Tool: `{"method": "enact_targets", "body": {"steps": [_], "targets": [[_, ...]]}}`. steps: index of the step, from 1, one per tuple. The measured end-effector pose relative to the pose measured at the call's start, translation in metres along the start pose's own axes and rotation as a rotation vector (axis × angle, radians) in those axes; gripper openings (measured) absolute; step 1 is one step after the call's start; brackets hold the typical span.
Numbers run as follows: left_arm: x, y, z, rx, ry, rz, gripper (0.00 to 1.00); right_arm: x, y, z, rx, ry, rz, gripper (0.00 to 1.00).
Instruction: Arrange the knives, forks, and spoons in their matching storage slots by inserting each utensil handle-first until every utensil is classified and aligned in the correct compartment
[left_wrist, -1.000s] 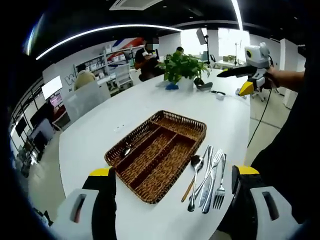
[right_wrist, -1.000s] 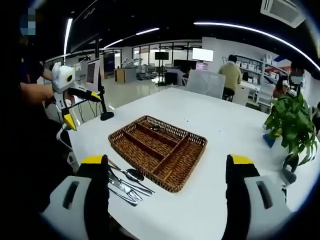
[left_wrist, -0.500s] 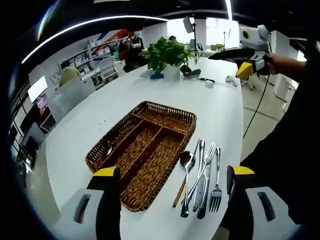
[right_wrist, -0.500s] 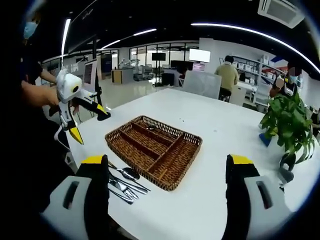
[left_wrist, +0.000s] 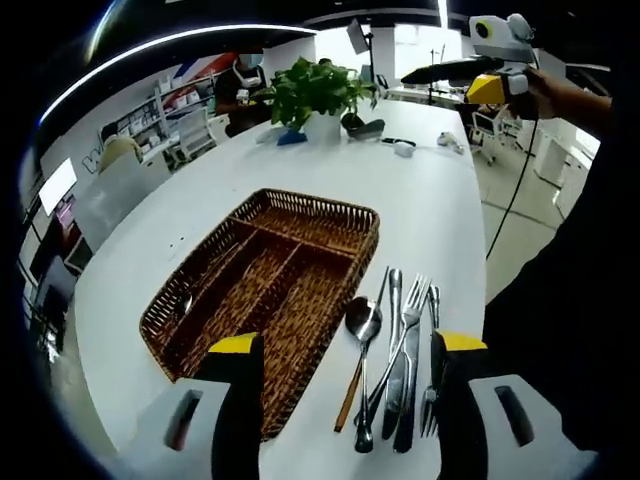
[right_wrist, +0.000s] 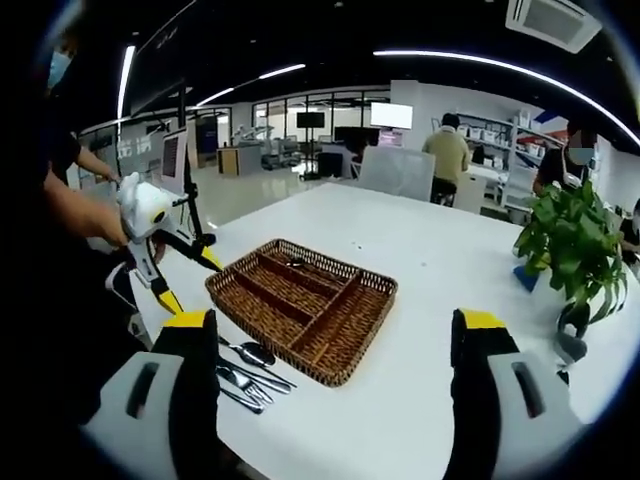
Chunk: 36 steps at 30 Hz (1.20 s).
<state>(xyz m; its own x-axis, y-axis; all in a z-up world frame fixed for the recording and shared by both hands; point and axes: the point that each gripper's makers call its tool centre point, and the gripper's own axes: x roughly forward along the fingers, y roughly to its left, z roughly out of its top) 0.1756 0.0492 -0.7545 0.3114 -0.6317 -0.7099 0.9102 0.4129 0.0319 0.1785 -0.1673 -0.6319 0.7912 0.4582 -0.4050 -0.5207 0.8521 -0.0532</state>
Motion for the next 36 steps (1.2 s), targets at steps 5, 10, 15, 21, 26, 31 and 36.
{"method": "enact_targets", "body": {"steps": [5,10,15,21,26,31,36], "targets": [[0.011,-0.005,-0.008,-0.006,0.012,-0.025,0.61,-0.001,-0.002,0.003,-0.007,-0.004,-0.006,0.99],[0.028,-0.008,-0.023,-0.010,0.045,-0.049,0.57,-0.003,0.000,0.002,0.006,-0.001,0.000,1.00],[0.042,-0.007,-0.036,-0.040,0.067,-0.049,0.49,-0.004,0.003,0.001,0.018,-0.001,0.006,1.00],[0.070,-0.010,-0.051,0.002,0.108,-0.076,0.39,-0.003,0.008,0.002,0.019,0.001,0.019,1.00],[0.081,-0.012,-0.061,-0.037,0.126,-0.098,0.34,-0.005,0.010,0.003,0.009,0.000,0.016,0.99],[0.088,-0.015,-0.063,-0.040,0.125,-0.104,0.29,-0.006,0.012,-0.004,0.007,0.015,0.016,0.98],[0.094,-0.015,-0.063,-0.084,0.106,-0.120,0.22,-0.008,0.012,-0.005,0.008,0.018,0.014,0.98]]}}
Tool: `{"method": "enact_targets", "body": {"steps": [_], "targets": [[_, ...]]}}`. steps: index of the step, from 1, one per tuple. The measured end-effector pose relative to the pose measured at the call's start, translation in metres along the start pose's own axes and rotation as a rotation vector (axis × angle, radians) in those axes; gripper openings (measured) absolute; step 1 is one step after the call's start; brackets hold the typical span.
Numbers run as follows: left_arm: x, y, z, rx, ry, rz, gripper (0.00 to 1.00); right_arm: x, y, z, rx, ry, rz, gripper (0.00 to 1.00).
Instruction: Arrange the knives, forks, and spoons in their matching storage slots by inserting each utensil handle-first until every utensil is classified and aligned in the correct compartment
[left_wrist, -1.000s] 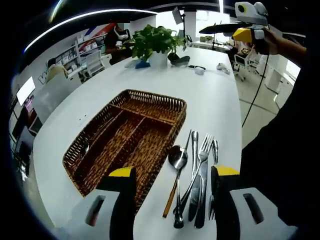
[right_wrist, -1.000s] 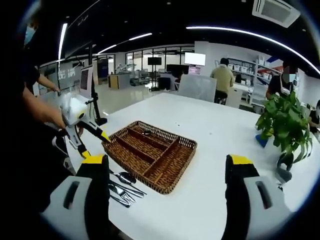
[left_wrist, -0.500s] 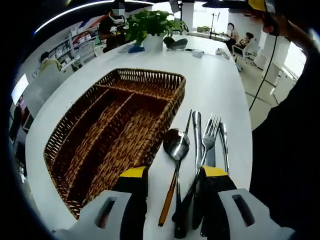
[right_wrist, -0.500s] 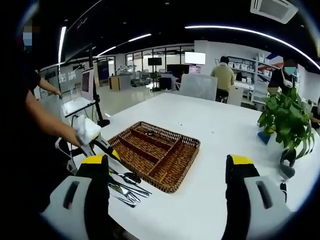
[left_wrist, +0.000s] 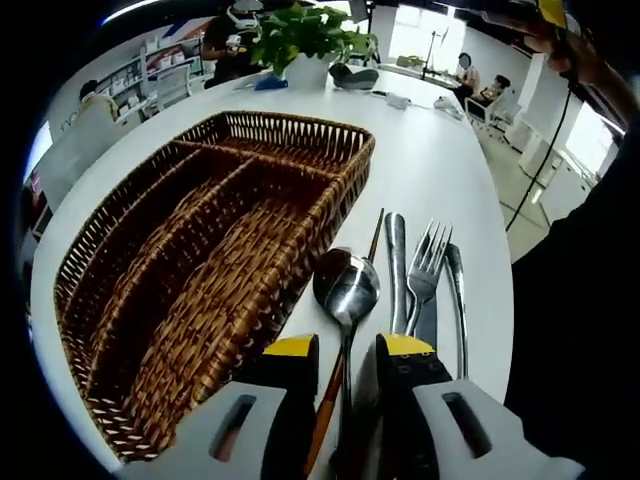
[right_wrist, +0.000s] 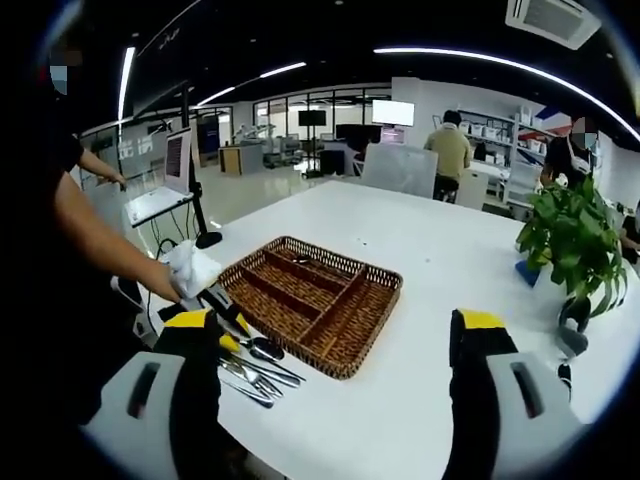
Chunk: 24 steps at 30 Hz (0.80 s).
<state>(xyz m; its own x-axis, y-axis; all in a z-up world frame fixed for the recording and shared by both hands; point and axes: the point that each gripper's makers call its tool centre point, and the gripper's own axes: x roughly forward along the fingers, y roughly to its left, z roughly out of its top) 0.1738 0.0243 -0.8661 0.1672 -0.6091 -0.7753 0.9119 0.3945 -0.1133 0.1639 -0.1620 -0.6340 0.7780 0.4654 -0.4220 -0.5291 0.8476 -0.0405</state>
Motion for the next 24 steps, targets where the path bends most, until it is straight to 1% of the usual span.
{"method": "enact_targets", "body": {"steps": [3,7,8,9,13,16,22,24], "targets": [[0.000,-0.001,0.004,-0.005,-0.021,0.001,0.16,-0.001,-0.001,-0.003,-0.002,0.006,-0.003,0.98],[0.004,-0.002,-0.001,0.011,-0.010,-0.002,0.11,-0.002,-0.001,-0.004,0.000,0.008,-0.006,0.97],[0.004,-0.003,0.002,0.017,-0.023,-0.006,0.08,-0.002,-0.001,-0.004,0.000,0.008,-0.007,0.97],[0.004,-0.005,0.002,0.017,-0.019,-0.007,0.07,-0.003,-0.001,-0.004,0.001,0.007,-0.009,0.97],[0.001,-0.004,0.009,0.009,-0.039,-0.007,0.05,-0.003,-0.002,-0.004,0.003,0.009,-0.012,0.97],[0.002,-0.003,0.006,0.013,-0.019,-0.018,0.04,-0.002,-0.003,-0.004,0.003,0.009,-0.014,0.96],[0.000,-0.003,0.011,0.059,0.007,-0.016,0.04,-0.001,-0.002,-0.003,-0.002,0.010,-0.009,0.96],[-0.001,-0.002,0.013,0.061,0.006,-0.011,0.04,0.000,-0.002,-0.003,-0.001,0.011,-0.008,0.96]]}}
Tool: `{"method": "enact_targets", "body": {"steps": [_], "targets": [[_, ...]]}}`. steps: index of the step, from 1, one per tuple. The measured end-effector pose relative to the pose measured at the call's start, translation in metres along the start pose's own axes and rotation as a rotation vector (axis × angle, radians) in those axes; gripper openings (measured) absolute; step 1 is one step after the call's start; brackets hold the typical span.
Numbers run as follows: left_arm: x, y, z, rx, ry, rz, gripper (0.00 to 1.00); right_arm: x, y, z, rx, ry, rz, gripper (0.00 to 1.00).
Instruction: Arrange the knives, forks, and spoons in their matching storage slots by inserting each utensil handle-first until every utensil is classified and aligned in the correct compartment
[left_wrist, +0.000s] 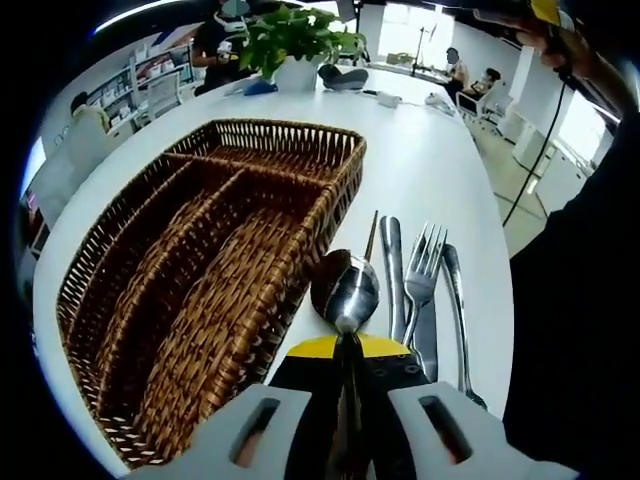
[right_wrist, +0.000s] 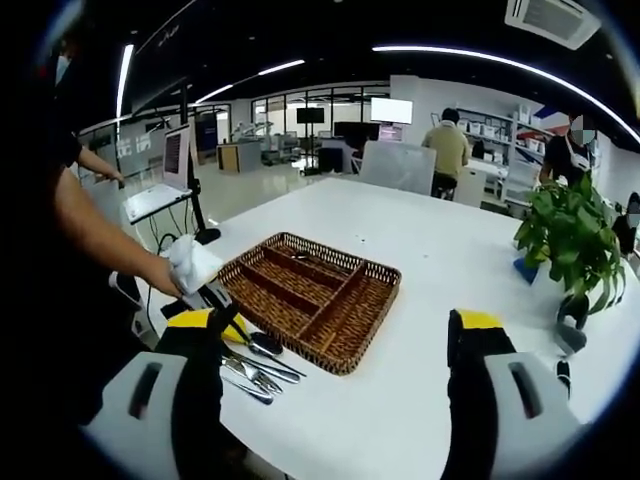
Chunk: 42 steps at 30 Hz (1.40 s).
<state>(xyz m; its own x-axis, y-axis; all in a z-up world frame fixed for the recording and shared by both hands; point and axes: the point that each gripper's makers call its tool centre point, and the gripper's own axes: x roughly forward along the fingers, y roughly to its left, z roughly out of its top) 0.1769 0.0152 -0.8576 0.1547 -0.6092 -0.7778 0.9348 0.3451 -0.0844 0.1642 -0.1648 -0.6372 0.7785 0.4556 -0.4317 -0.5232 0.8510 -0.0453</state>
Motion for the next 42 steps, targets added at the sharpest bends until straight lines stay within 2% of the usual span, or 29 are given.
{"method": "enact_targets", "body": {"steps": [3,8,11,15,19,25,34,39,42], "targets": [[-0.002,0.000,0.002,-0.007,-0.012,-0.005,0.04,0.001,0.000,0.000,-0.002,-0.002,0.002,0.96],[-0.004,0.000,-0.001,0.021,0.000,-0.001,0.03,0.001,0.000,0.000,-0.006,0.001,0.005,0.96],[-0.008,0.000,-0.003,0.068,0.034,0.002,0.02,0.001,-0.001,0.000,-0.009,0.001,0.006,0.96],[-0.012,0.001,-0.001,0.063,0.036,-0.006,0.01,0.002,-0.002,0.001,-0.013,0.004,0.007,0.96],[-0.014,-0.004,-0.007,0.075,0.089,-0.044,0.01,0.003,-0.001,0.002,-0.016,0.001,0.013,0.96],[-0.020,-0.005,-0.006,0.102,0.121,-0.052,0.01,0.005,0.002,0.003,-0.035,0.006,0.022,0.96],[-0.035,-0.009,0.001,0.138,0.167,-0.087,0.01,0.005,0.001,0.007,-0.033,-0.007,0.020,0.98],[-0.044,-0.006,0.008,0.156,0.173,-0.077,0.01,0.006,0.002,0.010,-0.017,-0.023,0.030,1.00],[-0.049,-0.012,0.013,0.182,0.183,-0.112,0.01,0.006,0.003,0.009,-0.014,-0.023,0.041,1.00]]}}
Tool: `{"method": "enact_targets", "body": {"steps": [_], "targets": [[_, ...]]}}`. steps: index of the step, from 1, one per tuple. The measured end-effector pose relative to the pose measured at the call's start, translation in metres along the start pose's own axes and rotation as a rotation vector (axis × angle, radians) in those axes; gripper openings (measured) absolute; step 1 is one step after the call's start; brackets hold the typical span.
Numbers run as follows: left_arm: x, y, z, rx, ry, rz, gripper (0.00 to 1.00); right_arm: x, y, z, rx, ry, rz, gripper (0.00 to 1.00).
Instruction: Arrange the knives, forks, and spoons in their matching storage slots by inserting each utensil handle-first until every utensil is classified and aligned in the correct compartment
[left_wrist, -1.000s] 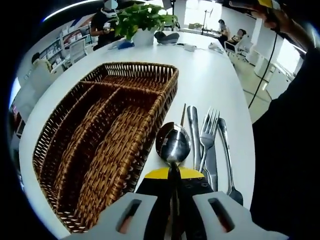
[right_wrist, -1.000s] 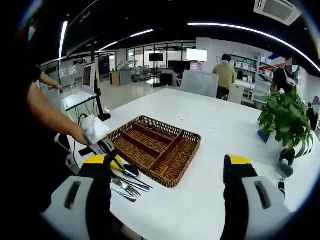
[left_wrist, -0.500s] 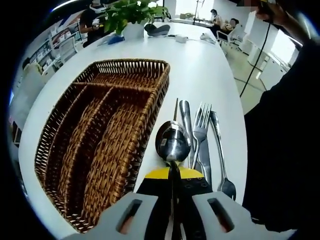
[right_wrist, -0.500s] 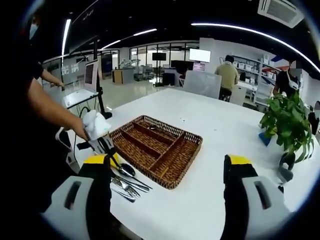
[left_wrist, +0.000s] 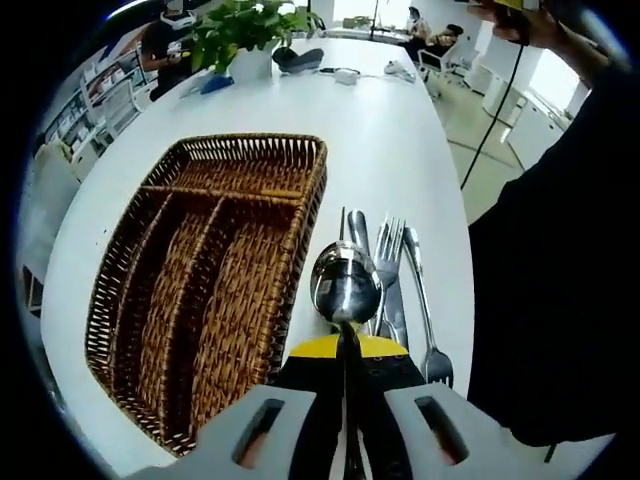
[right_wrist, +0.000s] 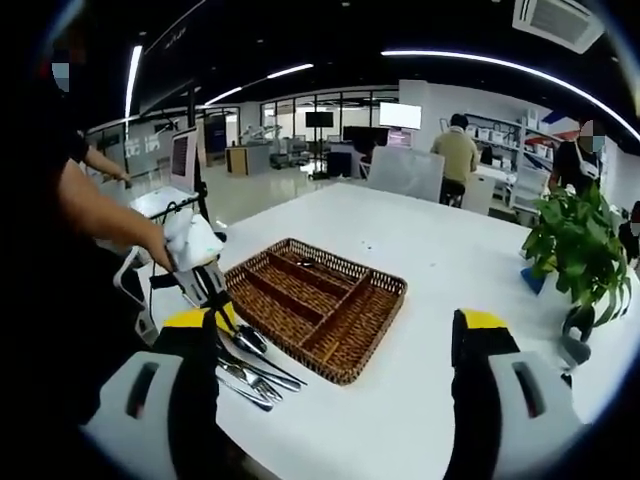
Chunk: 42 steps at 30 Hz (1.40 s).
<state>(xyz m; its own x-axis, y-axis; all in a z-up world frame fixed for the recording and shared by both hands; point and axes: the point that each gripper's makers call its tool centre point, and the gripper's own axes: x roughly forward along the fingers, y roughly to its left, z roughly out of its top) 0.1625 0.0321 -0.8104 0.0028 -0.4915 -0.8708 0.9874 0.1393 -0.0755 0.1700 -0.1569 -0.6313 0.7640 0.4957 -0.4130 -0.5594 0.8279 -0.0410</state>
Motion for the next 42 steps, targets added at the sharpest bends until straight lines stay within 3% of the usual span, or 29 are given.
{"method": "enact_targets", "body": {"steps": [16,21,29,36,42], "targets": [[-0.036,0.008,0.018,0.128,0.049,0.014,0.01,0.001,0.009,-0.019,0.056,0.061,0.037,1.00],[-0.051,0.014,0.031,0.120,0.039,0.016,0.01,-0.002,0.013,-0.021,0.014,0.043,0.045,1.00],[-0.072,0.020,0.048,0.169,0.049,0.027,0.01,-0.004,0.011,-0.030,0.047,0.074,0.037,1.00],[-0.095,0.017,0.071,0.230,0.045,0.021,0.01,-0.005,0.009,-0.030,0.071,0.067,0.034,1.00],[-0.103,0.019,0.081,0.247,0.048,0.034,0.01,-0.005,0.011,-0.029,0.071,0.060,0.040,1.00]]}}
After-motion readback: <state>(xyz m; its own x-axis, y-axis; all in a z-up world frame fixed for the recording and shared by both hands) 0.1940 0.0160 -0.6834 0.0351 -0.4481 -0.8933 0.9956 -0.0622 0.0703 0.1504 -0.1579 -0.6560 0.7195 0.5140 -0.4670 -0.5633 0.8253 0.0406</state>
